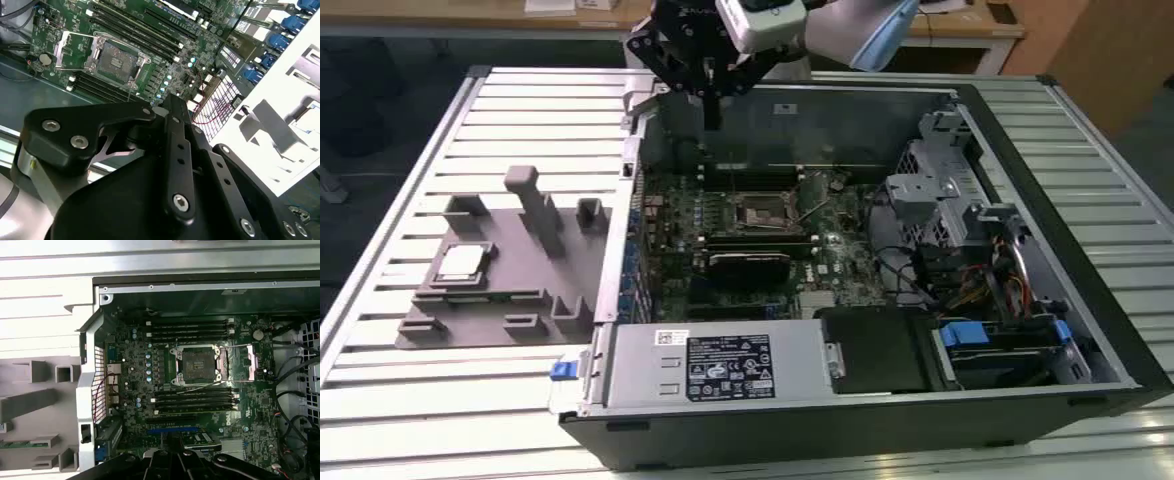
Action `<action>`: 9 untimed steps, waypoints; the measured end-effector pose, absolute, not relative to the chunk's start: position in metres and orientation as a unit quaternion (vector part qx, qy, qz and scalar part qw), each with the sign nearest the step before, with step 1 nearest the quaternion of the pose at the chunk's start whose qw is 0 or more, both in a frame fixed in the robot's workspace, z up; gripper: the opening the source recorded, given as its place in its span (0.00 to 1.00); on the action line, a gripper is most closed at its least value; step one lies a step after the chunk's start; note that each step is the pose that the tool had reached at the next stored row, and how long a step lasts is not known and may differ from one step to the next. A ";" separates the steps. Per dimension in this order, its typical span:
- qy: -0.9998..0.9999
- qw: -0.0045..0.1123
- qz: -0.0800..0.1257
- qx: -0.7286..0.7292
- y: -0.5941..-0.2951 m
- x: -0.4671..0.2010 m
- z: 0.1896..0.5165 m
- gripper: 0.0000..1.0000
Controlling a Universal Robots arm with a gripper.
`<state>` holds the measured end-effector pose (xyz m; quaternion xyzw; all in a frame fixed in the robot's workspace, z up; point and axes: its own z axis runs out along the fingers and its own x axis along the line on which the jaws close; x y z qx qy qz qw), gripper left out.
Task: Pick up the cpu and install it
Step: 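Reach for the cpu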
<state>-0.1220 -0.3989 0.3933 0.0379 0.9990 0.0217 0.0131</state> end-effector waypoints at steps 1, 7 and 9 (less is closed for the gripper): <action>0.999 0.013 0.022 0.038 -0.399 -0.122 0.393 0.11; 0.999 0.013 0.022 0.038 -0.399 -0.122 0.393 0.11; 0.999 0.013 0.022 0.038 -0.399 -0.122 0.393 0.11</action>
